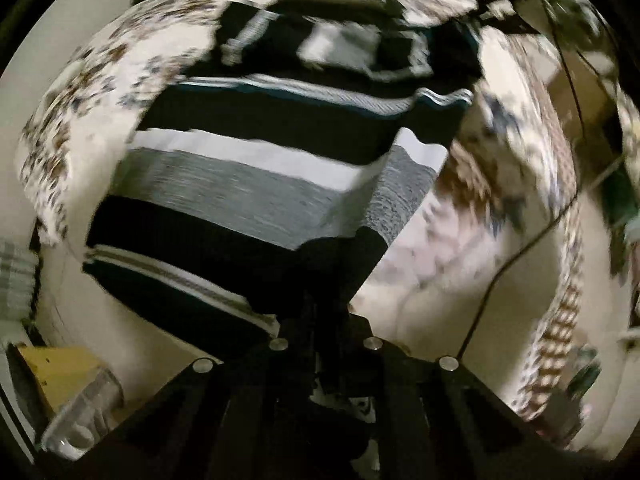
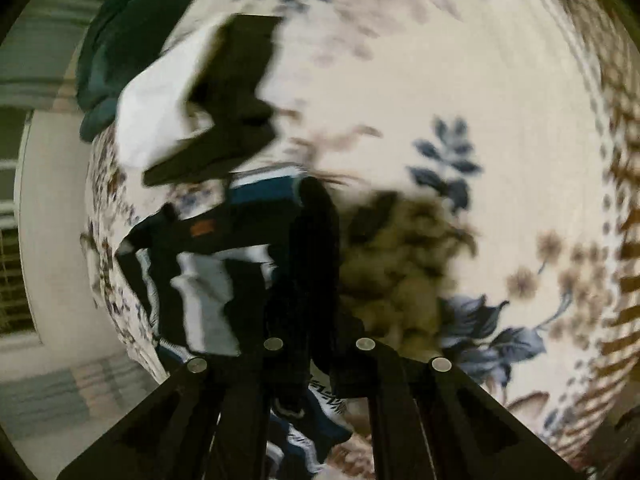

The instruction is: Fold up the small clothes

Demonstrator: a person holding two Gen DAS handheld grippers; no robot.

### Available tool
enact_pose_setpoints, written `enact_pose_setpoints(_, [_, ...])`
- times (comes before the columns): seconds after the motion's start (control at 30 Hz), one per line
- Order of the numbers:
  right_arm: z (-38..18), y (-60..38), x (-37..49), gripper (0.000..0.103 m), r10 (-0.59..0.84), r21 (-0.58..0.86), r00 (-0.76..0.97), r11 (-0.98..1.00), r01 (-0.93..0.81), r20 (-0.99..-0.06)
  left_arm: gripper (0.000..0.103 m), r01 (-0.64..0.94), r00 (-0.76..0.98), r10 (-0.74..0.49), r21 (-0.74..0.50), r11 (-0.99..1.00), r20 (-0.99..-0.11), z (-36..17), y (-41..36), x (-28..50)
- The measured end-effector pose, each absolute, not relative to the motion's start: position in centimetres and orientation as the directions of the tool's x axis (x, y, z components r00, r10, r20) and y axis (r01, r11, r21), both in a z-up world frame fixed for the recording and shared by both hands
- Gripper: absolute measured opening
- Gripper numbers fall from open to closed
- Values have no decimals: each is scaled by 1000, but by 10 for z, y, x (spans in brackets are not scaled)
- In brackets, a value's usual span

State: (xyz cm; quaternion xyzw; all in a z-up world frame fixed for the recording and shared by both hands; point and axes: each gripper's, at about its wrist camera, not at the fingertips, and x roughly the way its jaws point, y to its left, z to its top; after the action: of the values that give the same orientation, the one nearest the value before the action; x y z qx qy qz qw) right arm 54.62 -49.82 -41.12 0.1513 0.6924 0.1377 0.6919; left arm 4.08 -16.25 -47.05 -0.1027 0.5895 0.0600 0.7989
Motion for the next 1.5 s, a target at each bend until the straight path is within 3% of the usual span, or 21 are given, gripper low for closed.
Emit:
enact_pose_setpoints(0.17, [-355, -418, 551, 6, 357, 356, 4, 932, -71, -934, 5, -336, 321, -88, -200, 920, -943, -462, -100, 42])
enact_pose_setpoints(0.33, [-336, -319, 555, 6, 294, 290, 10, 948, -129, -956, 5, -437, 330, -179, -318, 841, -927, -474, -24, 34])
enact_pose_setpoints(0.77, [-433, -21, 569, 6, 49, 44, 13, 969, -244, -999, 5, -549, 364, -229, -406, 730, -903, -532, 130, 24])
enact_pose_setpoints(1.0, [-474, 38, 561, 7, -67, -74, 35, 960, -270, -997, 5, -560, 326, -243, -394, 729, -914, -579, 172, 31])
enact_pose_setpoints(1.07, [-480, 37, 564, 7, -59, -59, 10, 966, -253, -998, 9, -583, 300, -254, -388, 714, -919, -595, 186, 28])
enact_pose_setpoints(1.17, [-476, 30, 566, 22, 0, 7, -29, 973, -231, -1000, 11, -625, 271, -278, -388, 677, -922, -608, 205, 14])
enact_pose_setpoints(1.23, [-469, 22, 562, 55, 49, 59, -51, 973, -224, -998, 26, -646, 270, -278, -388, 658, -922, -603, 215, 4])
enact_pose_setpoints(1.3, [-457, 8, 554, 60, 99, 108, -52, 970, -219, -994, 32, -642, 283, -272, -392, 659, -920, -594, 220, 0])
enact_pose_setpoints(1.37, [-446, -9, 541, 63, 147, 154, -51, 964, -218, -988, 49, -632, 292, -266, -394, 667, -919, -586, 221, 1])
enact_pose_setpoints(1.43, [-437, -27, 527, 71, 176, 183, -51, 958, -220, -983, 51, -620, 312, -269, -410, 669, -911, -575, 220, 8])
enact_pose_setpoints(1.5, [-431, -51, 510, 71, 207, 214, -54, 954, -210, -977, 51, -600, 332, -282, -432, 673, -900, -564, 218, 22])
